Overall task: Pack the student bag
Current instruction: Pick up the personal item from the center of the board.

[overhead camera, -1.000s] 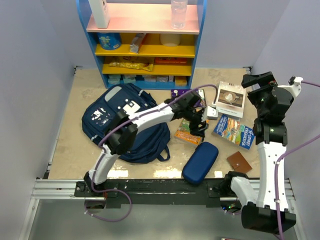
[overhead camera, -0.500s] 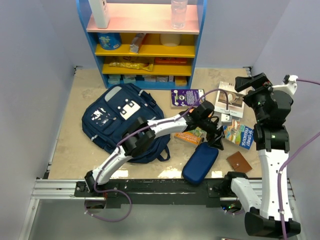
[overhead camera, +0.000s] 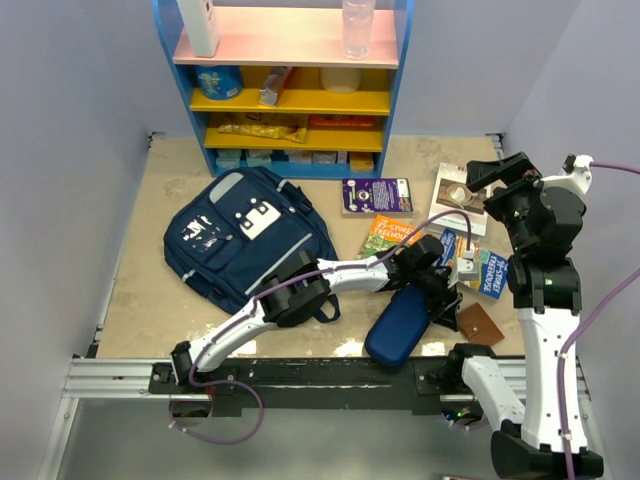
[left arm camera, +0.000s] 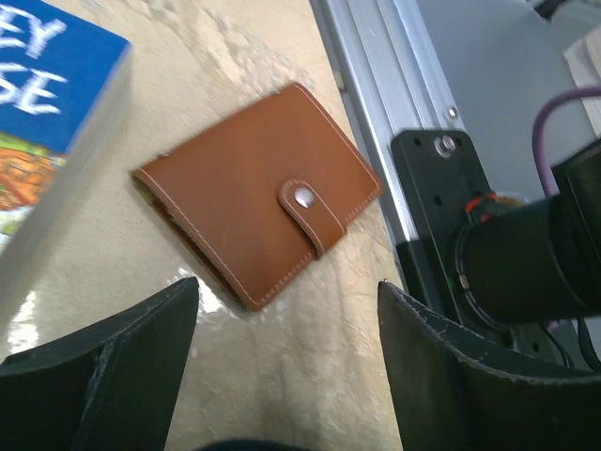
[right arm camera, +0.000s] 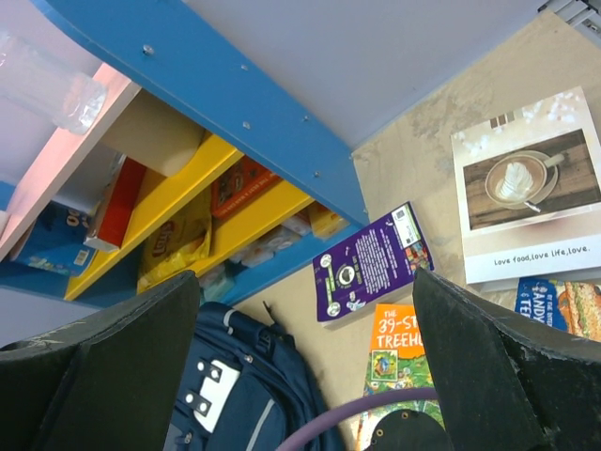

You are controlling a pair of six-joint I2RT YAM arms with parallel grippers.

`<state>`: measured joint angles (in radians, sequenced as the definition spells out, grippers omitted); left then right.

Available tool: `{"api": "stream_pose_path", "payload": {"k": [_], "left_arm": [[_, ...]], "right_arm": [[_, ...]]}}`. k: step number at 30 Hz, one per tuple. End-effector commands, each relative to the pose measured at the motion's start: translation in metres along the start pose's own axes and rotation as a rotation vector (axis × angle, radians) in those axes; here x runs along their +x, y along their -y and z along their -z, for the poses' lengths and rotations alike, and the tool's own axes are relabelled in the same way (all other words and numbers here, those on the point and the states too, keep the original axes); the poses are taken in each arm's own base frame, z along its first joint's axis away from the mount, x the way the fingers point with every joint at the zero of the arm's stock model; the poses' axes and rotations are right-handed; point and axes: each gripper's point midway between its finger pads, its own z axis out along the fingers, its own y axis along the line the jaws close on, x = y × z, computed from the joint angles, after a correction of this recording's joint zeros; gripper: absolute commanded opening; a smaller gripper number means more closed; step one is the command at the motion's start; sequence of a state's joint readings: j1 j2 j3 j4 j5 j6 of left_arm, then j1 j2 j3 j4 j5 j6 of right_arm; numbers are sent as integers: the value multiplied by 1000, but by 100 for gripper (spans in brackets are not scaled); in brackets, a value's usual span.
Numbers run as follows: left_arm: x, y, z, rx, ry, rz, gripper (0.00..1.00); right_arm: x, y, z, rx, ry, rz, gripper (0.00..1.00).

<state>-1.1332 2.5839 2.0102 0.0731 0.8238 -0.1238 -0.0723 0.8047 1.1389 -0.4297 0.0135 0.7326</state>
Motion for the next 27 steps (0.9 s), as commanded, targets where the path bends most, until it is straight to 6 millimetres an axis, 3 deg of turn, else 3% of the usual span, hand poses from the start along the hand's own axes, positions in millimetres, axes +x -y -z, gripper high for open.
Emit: {"api": "stream_pose_path", "payload": {"k": [1,10,20,27], "left_arm": [[-32,-16,-1,-73,95,-14,80],[-27,-33,-5,-170,106,15,80],[-4,-29,-25,-210,38,12,77],[18,-46,-32,-326,-35,-29,76]], "right_arm": [[-8,-11,13,-42,25,17,99],[-3,-10,14,-46,13,16,99],[0,-8,14,-45,10,11,99],[2,-6,16,-44,13,11,99]]}}
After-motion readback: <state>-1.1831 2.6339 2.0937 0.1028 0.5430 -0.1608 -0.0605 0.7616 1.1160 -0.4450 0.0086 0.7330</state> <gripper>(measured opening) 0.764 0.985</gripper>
